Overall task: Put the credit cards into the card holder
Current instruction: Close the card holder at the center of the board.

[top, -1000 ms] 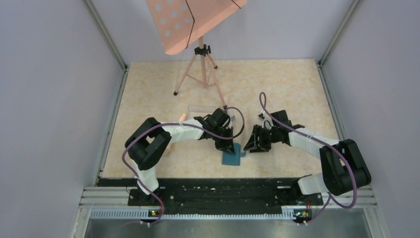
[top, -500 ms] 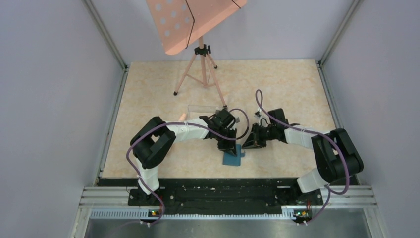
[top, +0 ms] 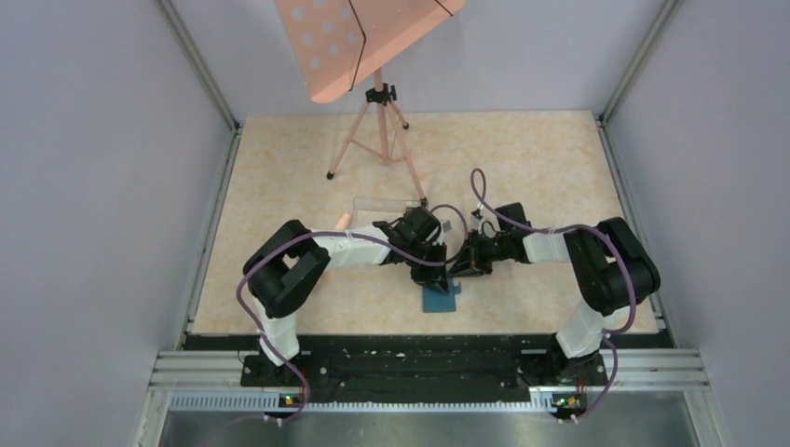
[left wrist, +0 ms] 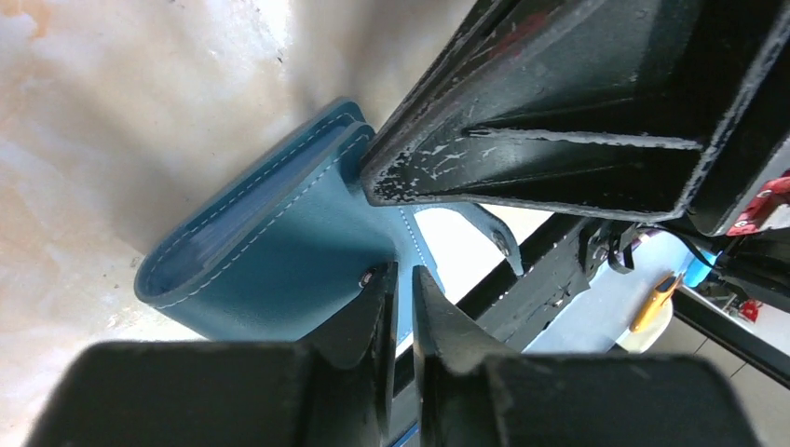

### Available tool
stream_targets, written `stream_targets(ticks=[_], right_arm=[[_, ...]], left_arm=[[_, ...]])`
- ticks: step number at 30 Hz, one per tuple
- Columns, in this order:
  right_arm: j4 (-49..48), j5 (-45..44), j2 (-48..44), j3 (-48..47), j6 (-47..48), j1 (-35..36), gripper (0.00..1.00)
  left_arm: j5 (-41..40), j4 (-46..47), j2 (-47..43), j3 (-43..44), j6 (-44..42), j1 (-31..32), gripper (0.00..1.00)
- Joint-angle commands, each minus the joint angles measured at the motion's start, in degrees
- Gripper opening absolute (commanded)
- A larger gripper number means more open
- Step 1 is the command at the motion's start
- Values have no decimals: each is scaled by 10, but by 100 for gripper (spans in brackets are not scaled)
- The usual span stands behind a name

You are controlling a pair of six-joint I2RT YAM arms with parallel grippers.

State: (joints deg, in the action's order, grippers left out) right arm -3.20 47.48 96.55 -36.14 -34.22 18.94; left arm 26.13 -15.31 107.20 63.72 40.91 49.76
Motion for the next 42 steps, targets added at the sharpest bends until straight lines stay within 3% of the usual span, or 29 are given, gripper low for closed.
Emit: stream_targets(ticks=[1,6,15,19,26,36,40,42], right_arm=[[29,-52,16,-23,25,7,0],[79,-91,6,-27,47,8,0],[83,-93,3,-30,48,8,0],[84,-92,3,-30,48,8,0],[84,-88,3,-30,47,8,0],[84,-88,1,-31,48,8,0],[85,-87,1,-31,48,8,0],[86,-86,1,-31,48,8,0]], left_arm=[[10,52,-36,-26,21,3,22],[29,106,-71,-48,59,0,41],[48,134,-65,-28,92,-2,46],[32,89,-43,-4,79,-2,42],[39,94,-28,2,81,-2,25],[21,42,-15,18,66,0,32],[18,44,-16,20,65,0,16],[17,45,-17,22,64,0,13]])
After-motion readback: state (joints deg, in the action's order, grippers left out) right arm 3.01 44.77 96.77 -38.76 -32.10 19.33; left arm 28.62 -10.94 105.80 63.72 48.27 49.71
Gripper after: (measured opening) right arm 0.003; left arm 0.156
